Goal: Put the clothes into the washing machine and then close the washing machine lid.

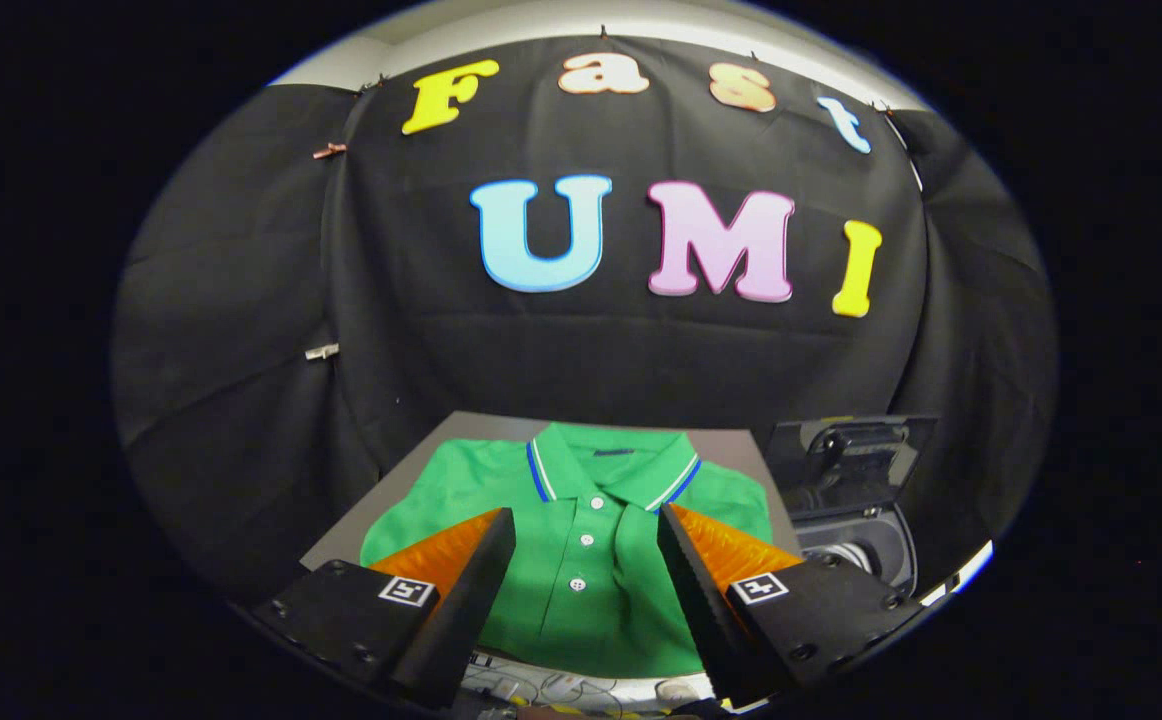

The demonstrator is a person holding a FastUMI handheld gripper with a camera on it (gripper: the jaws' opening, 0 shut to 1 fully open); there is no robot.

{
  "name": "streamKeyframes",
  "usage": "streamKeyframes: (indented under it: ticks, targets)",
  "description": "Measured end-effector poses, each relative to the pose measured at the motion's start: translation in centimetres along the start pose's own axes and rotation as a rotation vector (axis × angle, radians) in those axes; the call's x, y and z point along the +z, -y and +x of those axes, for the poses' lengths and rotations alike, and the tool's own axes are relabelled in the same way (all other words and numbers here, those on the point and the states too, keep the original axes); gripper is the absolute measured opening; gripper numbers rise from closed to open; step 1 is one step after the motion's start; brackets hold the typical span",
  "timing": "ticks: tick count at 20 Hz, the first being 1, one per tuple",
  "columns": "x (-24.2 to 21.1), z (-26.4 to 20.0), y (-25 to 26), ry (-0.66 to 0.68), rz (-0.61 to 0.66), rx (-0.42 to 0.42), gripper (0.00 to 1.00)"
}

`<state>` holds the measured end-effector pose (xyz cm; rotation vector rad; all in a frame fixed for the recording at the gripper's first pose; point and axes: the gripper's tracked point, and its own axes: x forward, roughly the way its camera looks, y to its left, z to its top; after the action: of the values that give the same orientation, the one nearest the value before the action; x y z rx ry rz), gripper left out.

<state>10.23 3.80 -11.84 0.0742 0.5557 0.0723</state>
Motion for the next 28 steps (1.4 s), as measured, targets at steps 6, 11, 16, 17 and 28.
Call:
streamKeyframes:
  ticks: [6, 11, 16, 17, 28]
  targets:
    - [-4.5, 4.3, 0.7, -0.284, -0.013, -0.015, 0.93]
    - [-4.6, 4.3, 0.8, -0.301, -0.036, 0.000, 0.94]
    - [-4.3, 4.7, 1.4, -0.229, -0.039, -0.005, 0.53]
    - [-4.2, 4.8, 1.4, -0.220, -0.036, -0.002, 0.43]
    - [-1.6, 3.5, 1.3, -0.125, -0.117, 0.045, 0.05]
